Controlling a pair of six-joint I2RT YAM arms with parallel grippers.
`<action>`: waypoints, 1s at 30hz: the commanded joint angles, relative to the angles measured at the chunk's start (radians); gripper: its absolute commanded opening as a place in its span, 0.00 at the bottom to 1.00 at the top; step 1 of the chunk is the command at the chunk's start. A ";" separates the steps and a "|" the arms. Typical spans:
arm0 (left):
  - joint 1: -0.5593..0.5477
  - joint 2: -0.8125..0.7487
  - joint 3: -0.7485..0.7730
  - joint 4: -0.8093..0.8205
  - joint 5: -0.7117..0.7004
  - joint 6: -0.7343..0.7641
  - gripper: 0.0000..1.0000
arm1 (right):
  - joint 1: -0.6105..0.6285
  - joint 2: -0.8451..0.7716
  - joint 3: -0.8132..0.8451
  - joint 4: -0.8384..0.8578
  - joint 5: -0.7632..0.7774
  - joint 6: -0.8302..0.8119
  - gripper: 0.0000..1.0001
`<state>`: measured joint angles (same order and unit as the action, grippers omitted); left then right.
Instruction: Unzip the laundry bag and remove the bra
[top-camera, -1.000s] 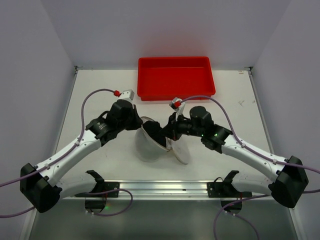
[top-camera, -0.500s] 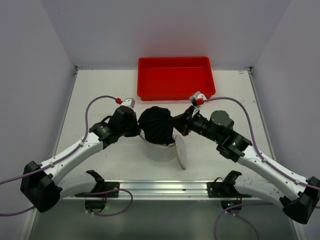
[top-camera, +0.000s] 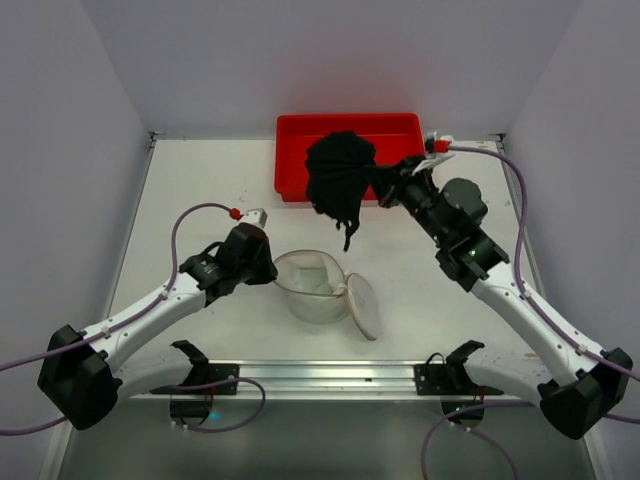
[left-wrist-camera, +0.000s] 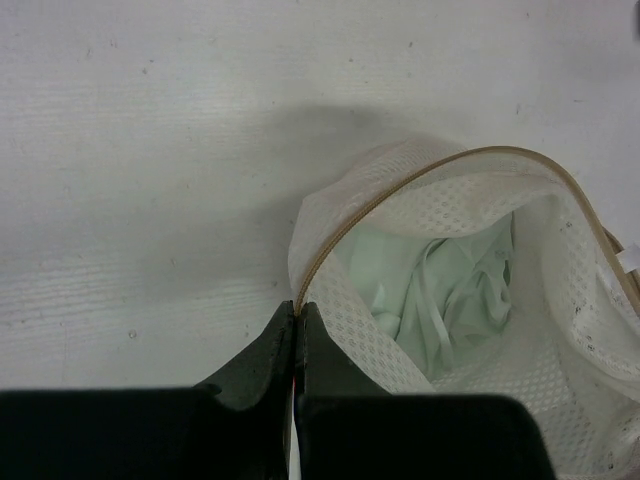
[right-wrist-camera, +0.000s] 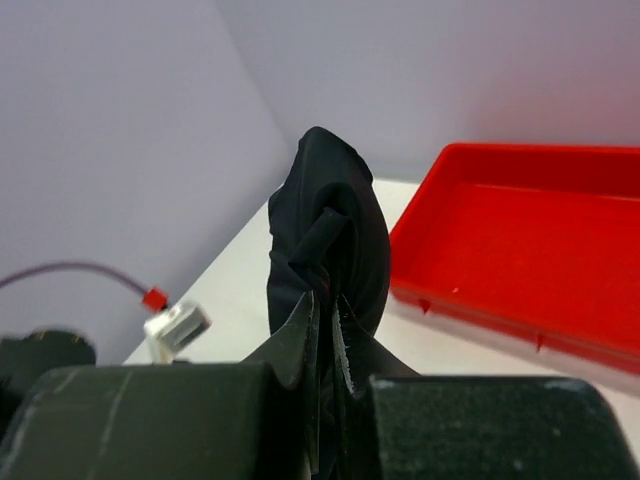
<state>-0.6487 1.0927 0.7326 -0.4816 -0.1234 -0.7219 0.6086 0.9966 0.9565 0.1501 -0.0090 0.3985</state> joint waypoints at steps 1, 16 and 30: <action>0.012 -0.007 -0.002 0.054 -0.016 -0.010 0.00 | -0.070 0.100 0.145 0.072 0.017 -0.009 0.00; 0.021 -0.005 0.018 0.061 0.028 -0.008 0.00 | -0.227 0.832 0.663 0.252 -0.009 -0.092 0.00; 0.032 0.021 -0.013 0.101 0.050 -0.007 0.00 | -0.225 1.313 1.019 0.042 -0.249 0.071 0.02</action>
<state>-0.6270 1.1011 0.7292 -0.4355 -0.0868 -0.7219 0.3855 2.3066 1.8790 0.2173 -0.1768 0.4171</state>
